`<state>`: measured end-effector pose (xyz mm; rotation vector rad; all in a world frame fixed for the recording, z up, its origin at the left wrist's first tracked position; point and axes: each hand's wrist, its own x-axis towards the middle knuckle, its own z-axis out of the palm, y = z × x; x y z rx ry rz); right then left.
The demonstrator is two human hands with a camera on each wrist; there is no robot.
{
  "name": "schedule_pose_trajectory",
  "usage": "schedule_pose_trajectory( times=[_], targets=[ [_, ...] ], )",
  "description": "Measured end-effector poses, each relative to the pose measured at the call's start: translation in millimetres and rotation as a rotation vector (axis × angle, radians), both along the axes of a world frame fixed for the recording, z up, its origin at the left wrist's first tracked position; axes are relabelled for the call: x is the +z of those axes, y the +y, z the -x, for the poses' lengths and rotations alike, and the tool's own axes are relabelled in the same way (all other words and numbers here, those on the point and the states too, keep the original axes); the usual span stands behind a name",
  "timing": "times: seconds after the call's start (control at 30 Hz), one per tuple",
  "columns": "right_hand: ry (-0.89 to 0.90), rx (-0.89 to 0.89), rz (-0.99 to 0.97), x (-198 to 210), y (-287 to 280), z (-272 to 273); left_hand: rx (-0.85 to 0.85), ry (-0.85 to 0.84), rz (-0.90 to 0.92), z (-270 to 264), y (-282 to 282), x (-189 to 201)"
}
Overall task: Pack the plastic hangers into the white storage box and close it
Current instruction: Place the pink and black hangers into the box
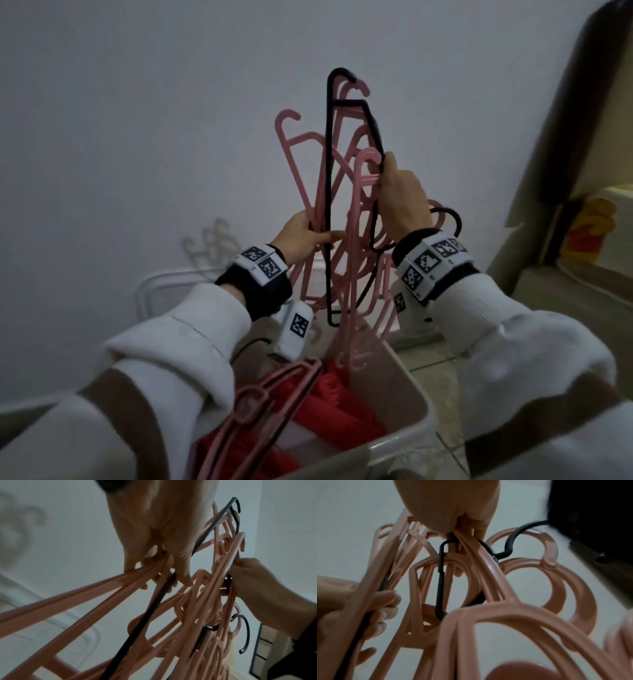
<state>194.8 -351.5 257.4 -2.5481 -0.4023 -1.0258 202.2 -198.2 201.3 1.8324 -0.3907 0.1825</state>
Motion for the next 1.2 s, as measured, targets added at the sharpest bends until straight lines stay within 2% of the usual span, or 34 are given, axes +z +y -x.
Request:
schedule_pose_trajectory(
  times=[0.17,0.4,0.47,0.57,0.63,0.73,0.8,0.87,0.97,1.03,1.2],
  targets=[
    [0.053,0.066,0.083,-40,45,-7,0.067,0.082,-0.031,6,45,-47],
    [0.224,0.029,0.235,-111,47,-28,0.080,0.255,-0.050,-4,41,-129],
    [0.355,0.029,0.259,-128,45,-35,0.036,0.339,-0.088,-9,41,-149],
    [0.752,0.042,0.340,-147,43,-44,0.010,0.507,-0.147,-15,53,-173],
    [0.944,0.053,0.508,-155,42,-49,0.070,0.623,-0.229,-12,67,-180],
    [0.928,0.035,0.574,-163,43,-56,0.218,0.677,-0.409,0,91,-183],
    [0.889,-0.006,0.555,-168,47,-59,0.322,0.724,-0.402,1,105,-193],
    [0.952,0.043,0.501,-173,52,-63,0.396,0.764,-0.387,-4,115,-205],
    [0.957,0.113,0.418,-177,59,-65,0.509,0.738,-0.404,-5,119,-211],
    [0.927,0.109,0.378,-182,59,-66,0.567,0.649,-0.455,1,117,-205],
    [0.904,0.016,0.350,-198,41,-64,0.514,0.440,-0.486,9,101,-200]
  ],
)
